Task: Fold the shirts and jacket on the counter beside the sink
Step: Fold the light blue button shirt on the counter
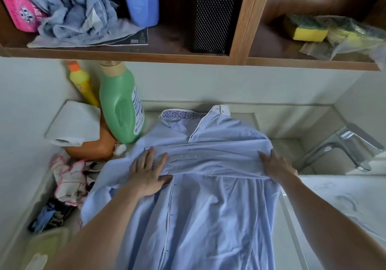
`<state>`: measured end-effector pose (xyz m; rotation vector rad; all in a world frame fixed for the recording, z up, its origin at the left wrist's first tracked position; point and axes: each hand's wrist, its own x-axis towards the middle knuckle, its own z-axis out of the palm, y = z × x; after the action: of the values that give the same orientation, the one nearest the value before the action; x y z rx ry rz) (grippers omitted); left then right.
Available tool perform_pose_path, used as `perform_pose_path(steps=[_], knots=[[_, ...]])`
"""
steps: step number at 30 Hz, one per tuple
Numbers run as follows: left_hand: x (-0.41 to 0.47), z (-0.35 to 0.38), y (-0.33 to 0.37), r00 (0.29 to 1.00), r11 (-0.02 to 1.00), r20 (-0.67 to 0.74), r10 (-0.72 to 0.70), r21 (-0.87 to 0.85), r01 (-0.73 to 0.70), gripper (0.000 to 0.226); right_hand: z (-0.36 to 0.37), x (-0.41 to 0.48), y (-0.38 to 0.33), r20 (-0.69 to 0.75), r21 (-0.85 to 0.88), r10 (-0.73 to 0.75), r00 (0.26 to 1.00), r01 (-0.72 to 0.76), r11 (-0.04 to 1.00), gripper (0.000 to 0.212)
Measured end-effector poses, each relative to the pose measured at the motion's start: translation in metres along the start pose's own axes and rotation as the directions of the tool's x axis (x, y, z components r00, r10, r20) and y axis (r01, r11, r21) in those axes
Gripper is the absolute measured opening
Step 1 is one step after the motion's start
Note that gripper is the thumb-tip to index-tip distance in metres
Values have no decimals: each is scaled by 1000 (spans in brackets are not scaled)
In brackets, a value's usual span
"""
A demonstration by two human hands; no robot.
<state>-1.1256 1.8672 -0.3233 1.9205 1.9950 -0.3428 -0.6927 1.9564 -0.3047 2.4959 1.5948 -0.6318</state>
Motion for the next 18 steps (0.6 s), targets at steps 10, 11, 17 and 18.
perform_pose_path(steps=[10,11,17,18], knots=[[-55,-39,-51,838,884,-320,-441,-316,345,78,27,-116,-140,-254,1,-812,525,840,542,30],[-64,-36,-59,841,863,-252,-479,-312,398,78,33,-132,-153,-231,58,-841,489,870,490,26],[-99,-73,-80,872,875,-191,-450,-290,388,36,54,-221,-214,204,565,-888,413,691,451,14],[-99,-85,-73,882,863,-202,-427,-384,330,35,55,-233,-221,254,622,-894,368,646,442,12]])
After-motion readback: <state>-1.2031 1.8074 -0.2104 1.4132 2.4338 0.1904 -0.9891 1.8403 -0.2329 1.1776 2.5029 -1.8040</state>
